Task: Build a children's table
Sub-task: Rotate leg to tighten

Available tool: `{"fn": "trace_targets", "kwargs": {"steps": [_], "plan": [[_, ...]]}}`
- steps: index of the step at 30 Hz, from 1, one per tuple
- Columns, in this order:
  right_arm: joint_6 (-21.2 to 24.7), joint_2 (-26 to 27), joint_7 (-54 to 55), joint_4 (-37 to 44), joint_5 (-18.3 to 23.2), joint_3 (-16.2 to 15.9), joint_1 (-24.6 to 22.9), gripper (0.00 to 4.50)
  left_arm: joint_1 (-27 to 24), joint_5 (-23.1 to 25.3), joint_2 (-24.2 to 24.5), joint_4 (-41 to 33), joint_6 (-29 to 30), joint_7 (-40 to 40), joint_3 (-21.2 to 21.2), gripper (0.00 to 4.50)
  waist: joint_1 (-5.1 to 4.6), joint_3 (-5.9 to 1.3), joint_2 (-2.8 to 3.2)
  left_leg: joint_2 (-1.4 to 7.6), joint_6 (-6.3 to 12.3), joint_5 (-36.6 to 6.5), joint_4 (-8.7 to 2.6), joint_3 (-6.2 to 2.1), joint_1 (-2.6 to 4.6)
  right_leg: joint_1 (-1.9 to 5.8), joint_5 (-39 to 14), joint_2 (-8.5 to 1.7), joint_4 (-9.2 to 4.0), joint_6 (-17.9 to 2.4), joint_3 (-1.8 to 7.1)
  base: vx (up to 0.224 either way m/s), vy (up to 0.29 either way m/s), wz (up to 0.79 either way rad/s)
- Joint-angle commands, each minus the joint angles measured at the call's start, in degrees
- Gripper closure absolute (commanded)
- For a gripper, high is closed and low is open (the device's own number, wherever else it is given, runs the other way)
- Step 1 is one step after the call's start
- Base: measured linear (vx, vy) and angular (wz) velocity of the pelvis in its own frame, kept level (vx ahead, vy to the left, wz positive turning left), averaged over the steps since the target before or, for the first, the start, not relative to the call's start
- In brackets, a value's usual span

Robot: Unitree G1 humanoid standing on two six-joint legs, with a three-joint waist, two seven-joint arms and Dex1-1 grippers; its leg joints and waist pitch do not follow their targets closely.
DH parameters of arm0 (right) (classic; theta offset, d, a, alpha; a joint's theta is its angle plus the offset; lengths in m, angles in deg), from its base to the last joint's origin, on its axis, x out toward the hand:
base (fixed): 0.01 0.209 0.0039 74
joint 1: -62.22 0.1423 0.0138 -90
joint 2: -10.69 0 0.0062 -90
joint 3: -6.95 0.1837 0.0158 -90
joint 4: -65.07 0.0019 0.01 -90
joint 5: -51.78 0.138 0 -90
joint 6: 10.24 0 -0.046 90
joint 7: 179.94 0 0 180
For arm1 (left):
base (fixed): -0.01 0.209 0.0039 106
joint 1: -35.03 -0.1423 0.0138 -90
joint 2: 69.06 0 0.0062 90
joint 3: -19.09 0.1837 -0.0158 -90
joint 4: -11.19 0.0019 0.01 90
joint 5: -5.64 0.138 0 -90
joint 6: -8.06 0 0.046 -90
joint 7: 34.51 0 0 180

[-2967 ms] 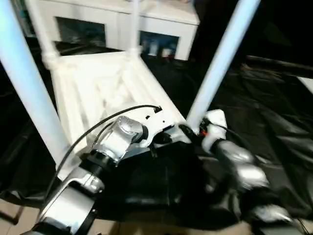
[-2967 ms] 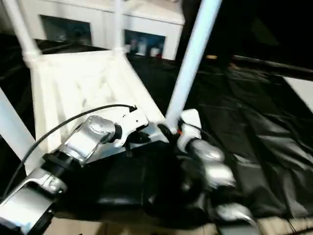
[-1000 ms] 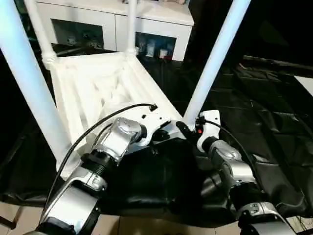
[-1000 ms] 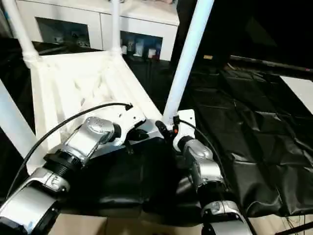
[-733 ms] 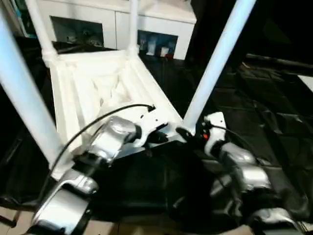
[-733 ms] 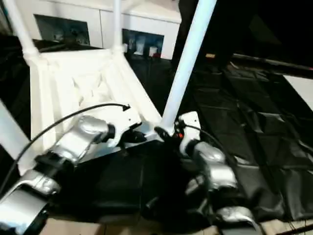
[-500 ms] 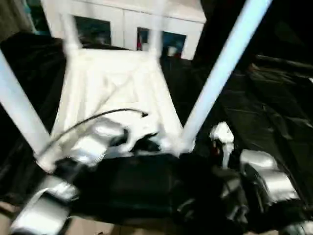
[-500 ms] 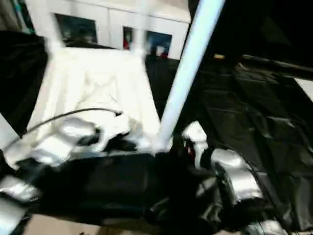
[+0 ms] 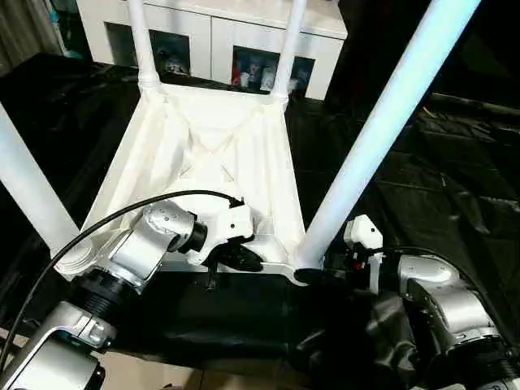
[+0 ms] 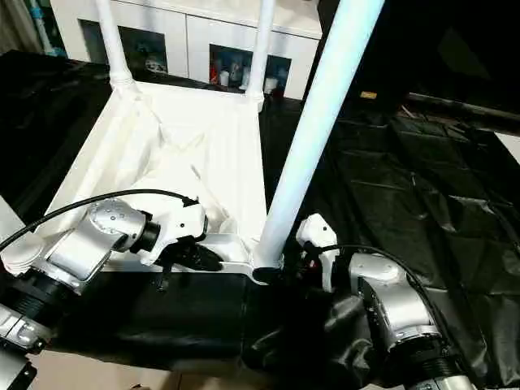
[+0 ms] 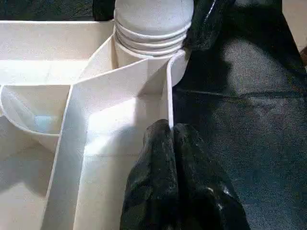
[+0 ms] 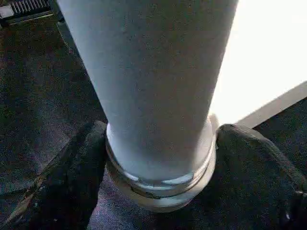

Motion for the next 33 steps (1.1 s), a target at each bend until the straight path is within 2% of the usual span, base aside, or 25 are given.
{"fn": "trace_targets", "kwargs": {"steps": [1, 3, 5, 14, 18, 20, 21, 22, 23, 26, 27, 28, 30, 31, 32, 33], "plan": [[0.8, 0.74, -0.69, 0.33, 0.6, -0.78, 0.49, 1.05, -1.05, 0.05, -1.15, -0.74, 0.43, 1.78, 2.98, 4.5, -0.04, -3.01, 0.58, -0.05, 3.15, -9.19, -3.78, 1.03, -0.28, 3.25, -9.78, -1.71, -2.98, -11.75, 2.0, 0.0, 0.0, 0.0], [1.11, 1.0, -0.93, 0.31, 1.02, -0.63, 0.48, 1.05, -1.02, 0.03, -1.16, -0.59, 0.41, 1.75, 2.98, 4.5, -0.08, -3.0, 0.51, -0.08, 3.19, -9.14, -3.76, 1.03, -0.35, 3.32, -9.56, -1.68, -2.95, -11.8, 2.0, 0.0, 0.0, 0.0], [1.21, 1.17, -1.15, 0.39, 1.22, -0.62, 0.4, 1.28, -1.04, 0.08, -1.16, -0.45, 0.36, 1.71, 3.0, 4.5, -0.22, -3.0, 0.51, -0.08, 2.96, -9.48, -3.79, 0.98, -0.38, 3.35, -10.2, -1.7, -2.99, -11.73, 1.97, 0.0, 0.0, 0.0], [1.32, 2.11, -0.99, 0.46, 1.6, -0.37, -0.28, 1.4, -1.11, 0.06, -1.37, -0.19, 0.84, 1.61, 3.12, 4.5, -0.45, -3.12, 0.59, -0.07, 3.0, -9.13, -3.7, 0.99, -0.35, 3.38, -9.47, -1.7, -2.86, -12.09, 1.96, 0.0, 0.0, 0.0], [0.35, 3.55, 1.84, -0.73, 1.23, 0.76, -0.41, 1.41, -0.57, 0.57, -3.09, 1.75, 1.25, -1.32, 2.42, 4.5, -0.46, -3.04, 0.65, -0.06, 2.87, -9.72, -3.7, 1.05, -0.22, 3.24, -9.88, -1.65, -2.99, -12.25, 1.95, 0.0, 0.0, 0.0], [-1.01, 5.99, 8.09, -4.59, -0.12, 2.67, 0.98, 1.43, 0.83, 1.4, -6.08, 5.37, 1.84, -6.43, 1.24, 4.5, -0.56, -2.91, 0.66, -0.11, 2.03, -12.15, -3.8, 1.07, -0.16, 2.95, -14.25, -1.78, -3.52, -11.28, 1.9, 0.0, 0.0, 0.0], [-1.01, 5.99, 8.09, -4.59, -0.12, 2.67, 0.98, 1.43, 0.83, 1.4, -6.08, 5.37, 1.84, -6.43, 1.24, 4.5, -0.67, -2.84, 0.57, -0.22, 1.86, -13.14, -3.84, 1.04, -0.2, 2.92, -16.32, -1.78, -3.8, -10.75, 1.85, 0.0, 0.0, 0.0], [-2.04, 8.09, 14.4, -8.31, -1.83, 3.96, 2.45, 1.43, 2.17, 2.1, -8.69, 8.38, 2.33, -11.17, 0.19, 4.5, -0.6, -2.85, 0.55, -0.19, 1.3, -14.43, -3.91, 0.89, -0.19, 2.88, -20.03, -1.94, -4.12, -9.44, 1.8, -0.051, -0.003, -0.01], [-2.11, 8.37, 15.15, -8.74, -1.96, 4.13, 2.63, 1.53, 2.34, 2.16, -9.02, 8.76, 2.39, -11.75, 0.05, 4.5, -0.7, -2.69, 0.45, -0.27, 0.77, -15.92, -3.97, 0.82, -0.13, 2.65, -23.53, -1.92, -4.56, -8.22, 1.7, -0.051, -0.003, -0.01], [-2.38, 13.4, 26.91, -14.64, -2.41, 7.6, 5.61, 1.73, 4.91, 2.41, -14.32, 14.31, 3.91, -20.2, -2.24, 4.5, -1.09, -2.81, 0.37, -0.53, 0.17, -16.85, -3.84, 0.55, -0.18, 2.36, -28.87, -2.03, -5.21, -5.79, 1.5, -0.053, -0.004, -0.01], [-2.32, 15.05, 30.01, -16.05, -2.13, 8.64, 6.57, 1.73, 5.61, 2.53, -15.77, 15.88, 4.33, -22.15, -2.58, 4.5, -1.12, -2.92, 0.36, -0.52, 0.23, -16.49, -3.93, 0.37, -0.41, 2.62, -29.28, -2.07, -5.27, -5.06, 1.38, 0.0, 0.0, 0.0], [-2.21, 15.85, 31.8, -16.82, -2.12, 9.12, 7.12, 1.73, 5.96, 2.66, -16.49, 16.71, 4.49, -23.16, -2.7, 4.5, -1.28, -2.87, 0.37, -0.58, 0.44, -16.39, -3.93, 0.46, -0.51, 2.46, -29.21, -2.0, -5.37, -4.86, 1.44, 0.0, 0.0, 0.0], [-1.9, 17.53, 35.88, -18.89, -2.17, 10.15, 8.53, 1.73, 6.78, 3.47, -17.91, 18.88, 4.32, -25.5, -2.66, 4.5, -1.34, -2.96, 0.66, -0.51, 0.39, -16.82, -3.93, 0.37, -0.22, 2.2, -28.53, -1.95, -5.31, -4.93, 1.37, 0.0, 0.0, 0.0], [-2.18, 18.67, 39.14, -21.04, -3.01, 10.41, 9.97, 1.73, 7.52, 4.45, -18.99, 21.06, 3.75, -27.17, -2.45, 4.5, -1.48, -3.12, 0.67, -0.55, 0.39, -16.59, -3.93, 0.33, -0.44, 2.43, -27.53, -1.87, -5.19, -5.01, 1.35, 0.0, 0.0, 0.0], [-2.54, 19.58, 41.91, -23.35, -4.09, 10.56, 11.39, 1.73, 8.25, 5.37, -19.87, 23.22, 3.04, -28.52, -2.26, 4.5, -1.72, -3.11, 0.77, -0.64, 0.28, -16.63, -3.9, 0.46, -0.38, 2.1, -27.03, -1.78, -5.34, -5.13, 1.37, 0.0, 0.0, 0.0], [-3.2, 20.38, 41.75, -24.93, -4.73, 10.16, 12.47, 1.73, 8.8, 6.55, -20.26, 25.09, 2.25, -29.16, -1.6, 4.5, -1.75, -3.17, 0.7, -0.61, 0.03, -17.03, -3.95, 0.34, -0.35, 2.33, -26.75, -1.77, -5.24, -5.17, 1.27, 0.0, 0.0, 0.0]]}}
